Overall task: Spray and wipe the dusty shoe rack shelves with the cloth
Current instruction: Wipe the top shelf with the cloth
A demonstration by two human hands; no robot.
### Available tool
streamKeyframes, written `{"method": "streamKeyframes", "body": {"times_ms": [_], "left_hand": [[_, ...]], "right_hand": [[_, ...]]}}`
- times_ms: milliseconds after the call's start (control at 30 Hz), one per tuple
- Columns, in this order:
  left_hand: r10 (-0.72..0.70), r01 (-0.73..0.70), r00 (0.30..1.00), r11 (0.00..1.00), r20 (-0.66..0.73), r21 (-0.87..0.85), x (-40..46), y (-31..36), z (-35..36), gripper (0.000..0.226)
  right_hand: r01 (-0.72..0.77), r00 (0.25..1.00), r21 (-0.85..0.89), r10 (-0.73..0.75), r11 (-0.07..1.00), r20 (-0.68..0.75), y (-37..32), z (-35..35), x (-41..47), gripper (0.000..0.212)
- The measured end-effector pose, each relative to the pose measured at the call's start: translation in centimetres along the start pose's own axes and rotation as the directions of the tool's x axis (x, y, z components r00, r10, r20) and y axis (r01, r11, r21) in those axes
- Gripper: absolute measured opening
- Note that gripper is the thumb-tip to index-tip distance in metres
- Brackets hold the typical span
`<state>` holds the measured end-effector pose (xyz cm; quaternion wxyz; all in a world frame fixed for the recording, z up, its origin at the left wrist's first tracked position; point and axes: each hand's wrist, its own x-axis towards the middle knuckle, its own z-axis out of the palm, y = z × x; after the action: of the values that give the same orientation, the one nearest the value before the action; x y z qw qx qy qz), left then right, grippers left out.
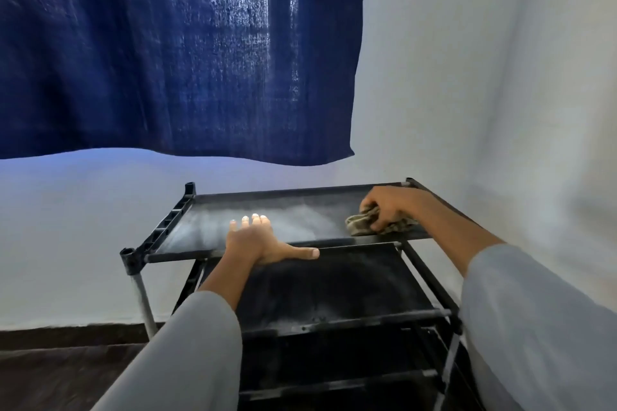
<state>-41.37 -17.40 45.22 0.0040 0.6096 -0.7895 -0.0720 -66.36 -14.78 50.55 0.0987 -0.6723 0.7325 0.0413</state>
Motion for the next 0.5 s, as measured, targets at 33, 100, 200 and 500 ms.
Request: {"method": "streamKeyframes", "body": {"times_ms": [33, 100, 200, 500], "left_hand": [[0.016, -0.016, 1.000, 1.000, -0.008, 0.003, 0.1, 0.3, 0.2, 0.147], [0.067, -0.067, 0.998, 0.998, -0.011, -0.006, 0.7, 1.5, 0.4, 0.150], [0.121, -0.121, 0.993, 0.992, -0.001, -0.026, 1.7, 3.7, 0.8, 0.150], [0.080, -0.075, 0.994, 0.995, 0.077, -0.067, 3.1, 4.0, 1.4, 0.150]], "right_hand": [[-0.041, 0.998, 0.006, 0.042, 0.999, -0.048, 1.6, 0.4, -0.1, 0.037], [-0.151, 0.978, 0.028, 0.153, 0.988, -0.140, 4.7, 1.0, -0.4, 0.039], [-0.231, 0.948, 0.036, 0.233, 0.972, -0.216, 7.1, 1.5, 0.0, 0.042], [0.189, 0.942, -0.050, -0.195, 0.981, -0.274, -5.5, 3.1, 3.1, 0.028]]}}
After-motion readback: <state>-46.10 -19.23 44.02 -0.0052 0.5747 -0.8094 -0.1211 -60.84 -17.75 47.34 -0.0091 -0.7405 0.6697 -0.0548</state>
